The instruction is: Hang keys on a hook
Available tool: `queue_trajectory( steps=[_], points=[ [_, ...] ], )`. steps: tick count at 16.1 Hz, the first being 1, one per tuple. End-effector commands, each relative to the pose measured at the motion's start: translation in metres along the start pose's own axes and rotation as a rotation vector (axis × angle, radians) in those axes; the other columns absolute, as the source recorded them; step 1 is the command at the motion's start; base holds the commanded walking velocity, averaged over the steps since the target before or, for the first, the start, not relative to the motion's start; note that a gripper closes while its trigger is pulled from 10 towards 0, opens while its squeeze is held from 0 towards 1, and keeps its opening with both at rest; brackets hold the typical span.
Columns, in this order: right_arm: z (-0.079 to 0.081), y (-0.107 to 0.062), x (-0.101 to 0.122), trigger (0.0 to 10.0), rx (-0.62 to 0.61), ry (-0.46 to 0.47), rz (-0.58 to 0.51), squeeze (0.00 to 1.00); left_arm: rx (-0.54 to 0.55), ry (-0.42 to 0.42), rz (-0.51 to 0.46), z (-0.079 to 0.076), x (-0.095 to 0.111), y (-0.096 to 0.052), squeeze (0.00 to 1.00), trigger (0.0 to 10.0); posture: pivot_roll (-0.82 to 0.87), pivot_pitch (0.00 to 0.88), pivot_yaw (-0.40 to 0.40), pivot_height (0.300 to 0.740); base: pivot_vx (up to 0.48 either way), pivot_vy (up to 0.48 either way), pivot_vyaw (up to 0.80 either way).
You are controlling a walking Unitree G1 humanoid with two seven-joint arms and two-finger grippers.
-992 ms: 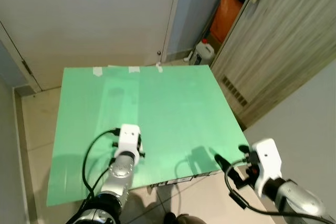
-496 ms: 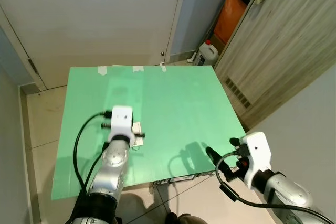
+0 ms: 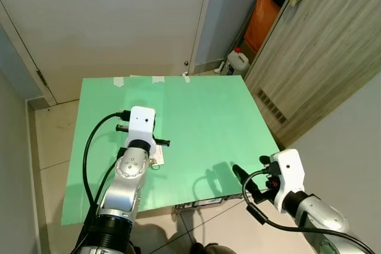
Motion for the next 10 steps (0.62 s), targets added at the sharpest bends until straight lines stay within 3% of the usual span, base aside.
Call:
queue_trajectory(
  steps=[1,10],
  points=[
    [-0.004,-0.001,-0.003,10.0,-0.019,-0.009,0.006,0.00,-0.029,0.006,0.017,-0.008,-0.004,-0.004,1.00,10.0,-0.10,0.127,-0.125,0.740,0.000,0.000,0.00],
    [-0.006,0.009,-0.007,10.0,-0.014,-0.019,-0.006,0.00,-0.076,-0.004,0.074,-0.028,-0.020,-0.017,1.00,10.0,-0.08,0.096,-0.133,0.740,0.000,0.000,0.00]
  ],
)
Point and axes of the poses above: a point about 5 cm out from each wrist's last joint towards the gripper, its own y axis pointing out of the wrist towards the gripper, its own x axis along the axis of the wrist's last joint, z = x × y, the point moved 2 cm from there along y, pointing out of the wrist towards the gripper
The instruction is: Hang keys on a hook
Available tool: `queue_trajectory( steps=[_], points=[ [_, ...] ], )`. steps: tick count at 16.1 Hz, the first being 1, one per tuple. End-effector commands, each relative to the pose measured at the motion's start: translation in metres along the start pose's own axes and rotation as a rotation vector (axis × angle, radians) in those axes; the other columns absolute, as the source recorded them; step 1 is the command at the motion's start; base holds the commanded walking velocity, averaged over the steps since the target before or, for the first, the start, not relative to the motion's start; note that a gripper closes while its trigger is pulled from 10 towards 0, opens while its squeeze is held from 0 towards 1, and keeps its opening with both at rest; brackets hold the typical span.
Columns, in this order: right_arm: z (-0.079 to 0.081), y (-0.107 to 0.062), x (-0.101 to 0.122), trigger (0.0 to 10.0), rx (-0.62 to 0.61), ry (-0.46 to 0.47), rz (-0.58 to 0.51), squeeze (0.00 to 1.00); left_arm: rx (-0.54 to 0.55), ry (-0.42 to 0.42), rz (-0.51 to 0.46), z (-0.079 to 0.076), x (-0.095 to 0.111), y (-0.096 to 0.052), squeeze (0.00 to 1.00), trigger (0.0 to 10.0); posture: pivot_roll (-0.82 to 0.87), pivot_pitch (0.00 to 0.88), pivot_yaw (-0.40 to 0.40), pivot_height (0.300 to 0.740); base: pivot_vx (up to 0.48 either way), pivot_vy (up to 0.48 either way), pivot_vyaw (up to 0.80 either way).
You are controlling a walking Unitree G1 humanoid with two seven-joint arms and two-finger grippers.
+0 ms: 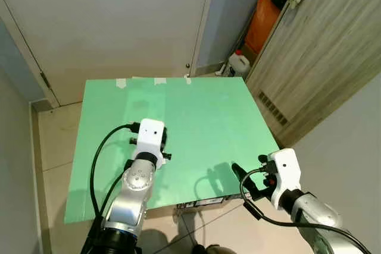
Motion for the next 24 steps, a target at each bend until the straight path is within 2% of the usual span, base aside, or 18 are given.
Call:
queue_trajectory(
  steps=[1,4,8,9,10,11,13,16,17,19,21,24],
  points=[
    [-0.002,0.000,-0.001,10.0,-0.004,-0.012,0.001,0.00,-0.024,-0.002,0.005,-0.007,-0.002,-0.002,1.00,10.0,-0.08,0.094,-0.133,0.740,0.000,0.000,0.00],
    [-0.005,-0.003,-0.005,10.0,-0.008,-0.019,0.006,0.00,-0.010,0.005,0.060,-0.004,-0.019,0.000,1.00,10.0,-0.09,0.096,-0.136,0.740,0.000,0.000,0.00],
    [-0.006,-0.007,-0.007,10.0,-0.015,-0.019,0.013,0.00,-0.052,0.026,0.109,-0.013,-0.032,0.001,1.00,10.0,-0.10,0.108,-0.144,0.740,0.000,0.000,0.00],
    [-0.006,-0.008,-0.007,10.0,-0.014,-0.021,0.013,0.00,-0.068,0.045,0.128,-0.014,-0.038,0.004,0.11,10.0,-0.11,0.115,-0.146,0.740,0.000,0.000,0.00],
    [-0.006,-0.010,-0.007,10.0,-0.014,-0.023,0.013,0.00,-0.074,0.059,0.140,-0.013,-0.043,0.006,0.00,10.0,-0.11,0.119,-0.147,0.740,0.000,0.000,0.00],
    [-0.006,-0.010,-0.007,10.0,-0.014,-0.024,0.014,0.00,-0.072,0.060,0.152,-0.011,-0.046,0.007,0.00,10.0,-0.11,0.119,-0.147,0.740,0.000,0.000,0.00],
    [-0.006,-0.016,-0.008,10.0,-0.020,-0.027,0.016,0.00,-0.006,0.014,0.146,0.002,-0.047,0.007,0.00,10.0,-0.13,0.128,-0.140,0.740,0.000,0.000,0.00],
    [-0.009,-0.023,-0.008,10.0,-0.041,-0.025,0.015,0.00,0.023,0.008,0.064,0.012,-0.031,-0.009,0.00,10.0,-0.13,0.136,-0.115,0.740,0.000,0.000,0.00],
    [-0.009,-0.025,-0.010,10.0,-0.049,-0.022,0.017,0.00,0.023,0.013,0.030,0.015,-0.021,-0.019,0.00,10.0,-0.12,0.145,-0.105,0.740,0.000,0.000,0.00],
    [-0.007,-0.024,-0.013,10.0,-0.051,-0.008,0.021,0.00,-0.037,0.040,0.028,0.014,-0.014,-0.035,0.00,10.0,-0.10,0.153,-0.097,0.740,0.000,0.000,0.00],
    [-0.002,-0.020,-0.013,10.0,-0.043,-0.002,0.017,0.00,-0.097,0.080,0.049,0.011,-0.024,-0.039,0.00,10.0,-0.09,0.161,-0.096,0.740,0.000,0.000,0.00],
    [-0.001,-0.023,-0.012,10.0,-0.045,-0.002,0.013,0.00,-0.138,0.116,0.089,0.010,-0.041,-0.033,0.00,10.0,-0.11,0.173,-0.100,0.740,0.000,0.000,0.00]
  ],
)
Point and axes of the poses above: a point about 5 cm out from each wrist's last joint towards the gripper, its own y axis pointing out of the wrist towards the gripper, its own x axis along the axis of the wrist's last joint, z = x × y, the point moved 2 cm from there along y, pointing out of the wrist towards the gripper
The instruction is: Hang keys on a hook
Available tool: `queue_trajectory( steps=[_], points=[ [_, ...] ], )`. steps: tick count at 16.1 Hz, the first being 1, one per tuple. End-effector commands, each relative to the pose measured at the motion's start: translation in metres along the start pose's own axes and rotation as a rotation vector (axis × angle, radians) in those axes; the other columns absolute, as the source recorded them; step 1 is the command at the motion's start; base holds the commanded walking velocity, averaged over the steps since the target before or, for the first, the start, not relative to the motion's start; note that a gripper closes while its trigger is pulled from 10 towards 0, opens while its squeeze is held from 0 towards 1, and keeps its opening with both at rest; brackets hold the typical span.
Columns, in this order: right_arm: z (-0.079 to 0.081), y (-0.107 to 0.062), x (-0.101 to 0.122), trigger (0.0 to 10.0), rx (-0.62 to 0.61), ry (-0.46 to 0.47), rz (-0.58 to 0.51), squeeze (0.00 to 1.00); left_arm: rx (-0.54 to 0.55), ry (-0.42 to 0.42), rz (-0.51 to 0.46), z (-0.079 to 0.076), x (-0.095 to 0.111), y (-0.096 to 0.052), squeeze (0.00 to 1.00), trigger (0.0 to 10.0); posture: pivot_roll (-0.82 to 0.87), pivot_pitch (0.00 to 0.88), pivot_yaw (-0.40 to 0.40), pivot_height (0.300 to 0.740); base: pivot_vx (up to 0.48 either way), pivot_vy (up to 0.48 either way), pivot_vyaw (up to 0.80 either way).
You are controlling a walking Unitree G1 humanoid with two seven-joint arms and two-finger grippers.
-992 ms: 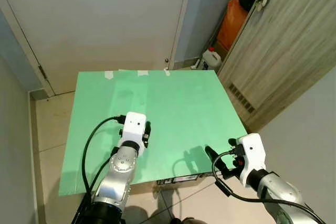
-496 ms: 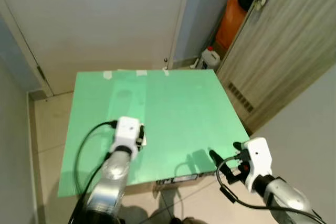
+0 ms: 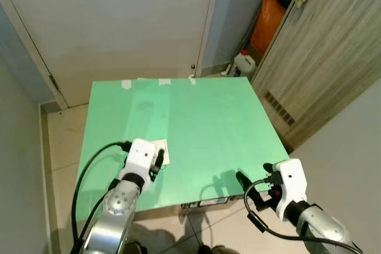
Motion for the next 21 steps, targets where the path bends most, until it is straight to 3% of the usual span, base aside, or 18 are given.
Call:
queue_trajectory(
  steps=[1,4,10,13,19,20,21],
  points=[
    [-0.005,-0.008,-0.001,10.0,-0.026,-0.010,0.011,0.00,-0.050,0.029,0.028,-0.009,-0.012,0.003,0.00,10.0,-0.13,0.175,-0.101,0.740,0.000,0.000,0.00],
    [-0.010,-0.025,-0.002,10.0,-0.060,-0.017,0.021,0.00,-0.065,0.031,0.060,-0.012,-0.028,0.008,0.00,10.0,-0.19,0.196,-0.112,0.740,0.000,0.000,0.00],
    [-0.015,-0.050,-0.005,10.0,-0.091,-0.039,0.062,0.00,-0.063,0.038,0.063,-0.021,-0.036,0.027,0.00,10.0,-0.25,0.217,-0.136,0.740,0.000,0.000,0.00],
    [-0.018,-0.056,-0.004,10.0,-0.099,-0.045,0.069,0.00,-0.050,0.040,0.091,-0.022,-0.044,0.031,0.00,10.0,-0.26,0.214,-0.146,0.740,0.000,0.000,0.00],
    [-0.017,-0.056,-0.004,10.0,-0.084,-0.049,0.086,0.00,-0.005,-0.041,0.173,-0.025,-0.063,0.030,0.00,10.0,-0.24,0.207,-0.162,0.740,0.000,0.000,0.00],
    [-0.017,-0.055,-0.004,10.0,-0.080,-0.049,0.086,0.00,-0.002,-0.052,0.182,-0.024,-0.065,0.031,0.00,4.5,-0.24,0.207,-0.162,0.740,0.000,0.000,0.00],
    [-0.017,-0.055,-0.004,10.0,-0.079,-0.050,0.087,0.00,-0.002,-0.059,0.187,-0.024,-0.066,0.031,0.00,0.0,-0.24,0.206,-0.166,0.740,0.000,0.000,0.00]
  ],
)
Point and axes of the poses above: a point about 5 cm out from each wrist's last joint towards the gripper, its own y axis pointing out of the wrist towards the gripper, its own x axis along the axis of the wrist's last joint, z = x × y, the point moved 2 cm from there along y, pointing out of the wrist towards the gripper
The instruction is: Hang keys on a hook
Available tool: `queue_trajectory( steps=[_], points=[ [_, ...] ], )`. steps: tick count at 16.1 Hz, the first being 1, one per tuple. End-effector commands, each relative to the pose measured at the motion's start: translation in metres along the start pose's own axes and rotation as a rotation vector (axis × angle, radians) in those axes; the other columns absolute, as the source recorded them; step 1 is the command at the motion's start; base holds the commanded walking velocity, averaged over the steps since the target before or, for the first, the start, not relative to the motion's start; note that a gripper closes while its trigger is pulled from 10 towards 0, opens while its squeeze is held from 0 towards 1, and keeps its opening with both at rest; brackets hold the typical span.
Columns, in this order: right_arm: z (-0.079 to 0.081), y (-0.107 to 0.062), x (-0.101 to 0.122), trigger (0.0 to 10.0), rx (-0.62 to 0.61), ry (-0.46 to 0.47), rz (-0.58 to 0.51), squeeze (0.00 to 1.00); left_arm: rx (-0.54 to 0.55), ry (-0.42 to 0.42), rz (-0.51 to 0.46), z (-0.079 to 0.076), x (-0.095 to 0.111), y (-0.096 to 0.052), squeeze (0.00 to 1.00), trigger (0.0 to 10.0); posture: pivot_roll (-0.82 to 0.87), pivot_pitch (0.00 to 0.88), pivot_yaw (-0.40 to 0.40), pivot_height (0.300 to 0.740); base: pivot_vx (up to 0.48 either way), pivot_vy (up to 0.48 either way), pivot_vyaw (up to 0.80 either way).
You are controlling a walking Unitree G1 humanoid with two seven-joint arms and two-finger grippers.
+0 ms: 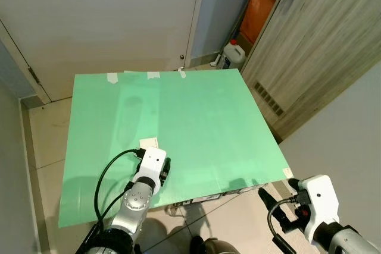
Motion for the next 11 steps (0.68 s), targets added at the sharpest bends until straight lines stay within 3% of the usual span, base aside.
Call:
queue_trajectory(
  steps=[1,7,8,9,11],
  points=[
    [-0.003,-0.003,-0.001,10.0,-0.006,-0.005,0.016,0.00,-0.021,-0.033,0.109,-0.009,-0.025,-0.006,0.00,0.0,-0.24,0.205,-0.168,0.740,0.000,0.000,0.00],
    [-0.005,-0.001,0.002,10.0,-0.007,-0.011,0.013,0.00,-0.014,-0.051,0.153,-0.010,-0.037,-0.008,0.00,0.0,-0.24,0.193,-0.176,0.740,0.000,0.000,0.00],
    [-0.004,0.000,0.002,10.0,-0.006,-0.010,0.011,0.00,-0.010,-0.069,0.159,-0.010,-0.039,-0.009,0.00,0.0,-0.24,0.193,-0.176,0.740,0.000,0.000,0.00],
    [-0.004,0.001,0.002,10.0,-0.004,-0.011,0.011,0.00,0.007,-0.142,0.173,-0.010,-0.041,-0.009,0.00,0.0,-0.24,0.193,-0.176,0.740,0.000,0.000,0.00],
    [-0.003,0.001,0.003,10.0,-0.002,-0.011,0.011,0.00,0.029,-0.120,0.150,-0.008,-0.037,-0.008,0.00,0.0,-0.23,0.194,-0.176,0.740,0.000,0.000,0.00]
  ],
)
Point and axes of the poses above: a point about 5 cm out from each wrist's last joint towards the gripper, its own y axis pointing out of the wrist towards the gripper, its own x axis along the axis of the wrist's last joint, z = x × y, the point moved 2 cm from there along y, pointing out of the wrist towards the gripper
